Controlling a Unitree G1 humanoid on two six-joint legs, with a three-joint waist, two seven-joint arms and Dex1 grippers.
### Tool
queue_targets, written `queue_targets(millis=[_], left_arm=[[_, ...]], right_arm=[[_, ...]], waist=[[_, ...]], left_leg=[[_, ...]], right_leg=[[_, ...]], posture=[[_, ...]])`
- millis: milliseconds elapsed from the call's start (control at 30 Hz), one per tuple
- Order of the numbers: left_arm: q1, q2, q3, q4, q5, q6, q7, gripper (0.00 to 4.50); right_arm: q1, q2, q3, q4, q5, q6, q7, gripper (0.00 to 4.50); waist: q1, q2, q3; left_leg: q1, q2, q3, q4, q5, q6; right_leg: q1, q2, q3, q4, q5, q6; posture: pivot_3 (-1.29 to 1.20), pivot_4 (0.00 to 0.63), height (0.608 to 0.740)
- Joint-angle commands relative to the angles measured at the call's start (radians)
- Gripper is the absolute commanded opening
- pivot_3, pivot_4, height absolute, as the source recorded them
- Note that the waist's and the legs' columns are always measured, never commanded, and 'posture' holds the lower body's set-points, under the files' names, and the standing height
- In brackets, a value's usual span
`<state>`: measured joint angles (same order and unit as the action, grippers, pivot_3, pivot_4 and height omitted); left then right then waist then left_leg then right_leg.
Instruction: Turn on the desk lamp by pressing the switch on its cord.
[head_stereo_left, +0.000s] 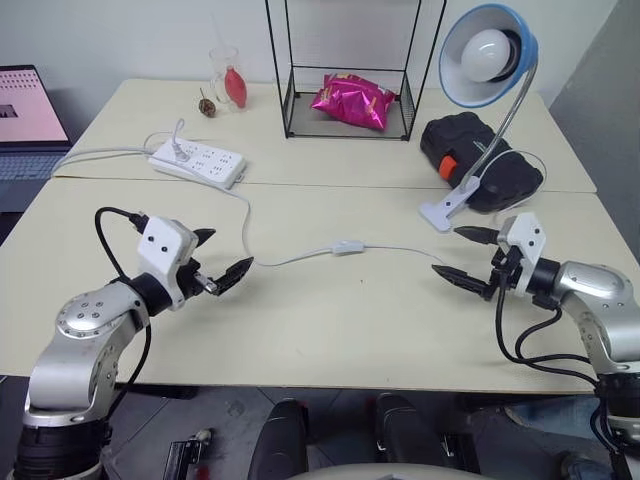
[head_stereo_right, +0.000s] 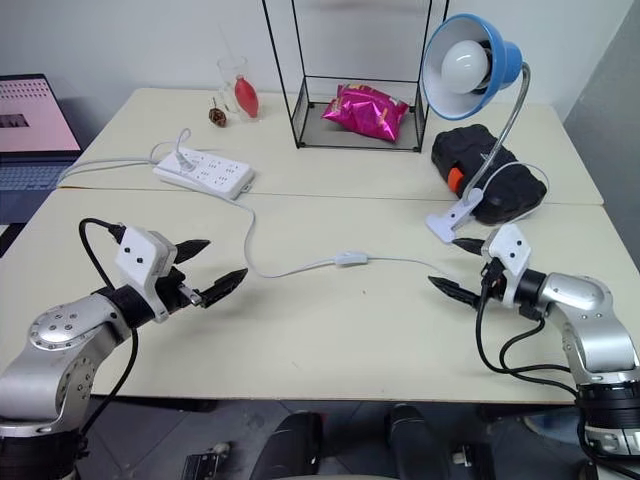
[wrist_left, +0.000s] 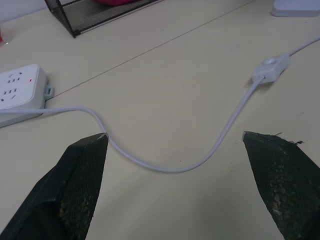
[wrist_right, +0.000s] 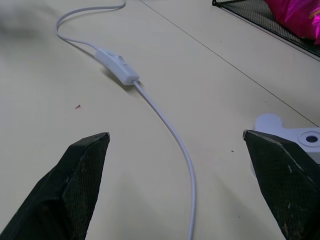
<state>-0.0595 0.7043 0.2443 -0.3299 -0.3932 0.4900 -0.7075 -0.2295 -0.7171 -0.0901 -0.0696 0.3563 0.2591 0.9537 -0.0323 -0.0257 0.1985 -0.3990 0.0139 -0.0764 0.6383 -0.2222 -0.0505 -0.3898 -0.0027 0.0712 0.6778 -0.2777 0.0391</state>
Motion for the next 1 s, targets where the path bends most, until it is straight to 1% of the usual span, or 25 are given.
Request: queue_targets(millis=[33,200,300,467,667,833,1000], left_arm=[[-0.014,0.022,0.009,-0.008,-0.016,-0.02,-0.035,4.49],[-0.023,0.035,-0.012,-0.003,0.023,-0.008,-0.023,4.49],[-0.035,0.026,-0.011,-0.004,0.022,-0.021,-0.02,4.49],[-0.05,0.032,-0.011,0.015,0.037,-0.109,-0.053,4.49],[-0.1,0.033,-0.008,0.061,-0.003,-0.112,-0.106,4.49],[-0.144,0.037,-0.063,0.089,-0.012,-0.109,-0.177,4.49],[-0.259,0.008,-0.163,0.177,-0.036,-0.067,-0.265,4.49]], right_arm=[[-0.004,-0.003,-0.026,-0.047,0.018,0.007,-0.012,4.5],[0.0,0.009,-0.027,-0.066,0.02,0.032,-0.034,4.5],[-0.001,0.013,-0.027,-0.07,0.018,0.04,-0.041,4.5],[-0.014,0.016,-0.033,-0.091,0.036,0.096,-0.061,4.5],[-0.011,0.006,-0.025,-0.134,0.05,0.123,-0.054,4.5],[0.007,-0.007,-0.023,-0.2,0.07,0.177,-0.054,4.5],[0.011,-0.015,-0.027,-0.292,0.102,0.312,-0.12,4.5]], waist=[[0.0,0.0,0.0],[0.0,0.0,0.0],[0.0,0.0,0.0],[0.0,0.0,0.0],[0.0,0.0,0.0],[0.0,0.0,0.0],[0.002,0.0,0.0]], left_leg=[[0.0,0.0,0.0,0.0,0.0,0.0],[0.0,0.0,0.0,-0.002,0.0,0.0],[0.0,0.0,0.0,-0.003,0.0,0.0],[0.0,0.0,0.0,-0.003,0.0,0.0],[0.0,0.0,-0.001,-0.005,0.0,0.0],[0.0,0.0,0.0,-0.007,0.0,0.0],[0.0,0.0,-0.001,-0.008,0.0,0.0]], right_leg=[[0.0,0.0,0.0,0.0,0.0,0.0],[0.0,0.0,0.0,0.0,0.0,0.0],[-0.001,0.0,0.0,0.0,0.0,0.0],[-0.001,0.0,0.0,-0.001,0.0,0.0],[-0.001,0.0,-0.001,-0.001,0.0,0.0],[-0.001,0.0,-0.001,-0.002,0.001,0.004],[-0.002,0.0,-0.002,-0.003,0.001,0.004]], posture=[[0.0,0.15,0.74],[0.0,0.15,0.74],[0.0,0.15,0.74],[0.0,0.15,0.74],[0.0,0.15,0.74],[0.0,0.15,0.74],[0.0,0.15,0.74]])
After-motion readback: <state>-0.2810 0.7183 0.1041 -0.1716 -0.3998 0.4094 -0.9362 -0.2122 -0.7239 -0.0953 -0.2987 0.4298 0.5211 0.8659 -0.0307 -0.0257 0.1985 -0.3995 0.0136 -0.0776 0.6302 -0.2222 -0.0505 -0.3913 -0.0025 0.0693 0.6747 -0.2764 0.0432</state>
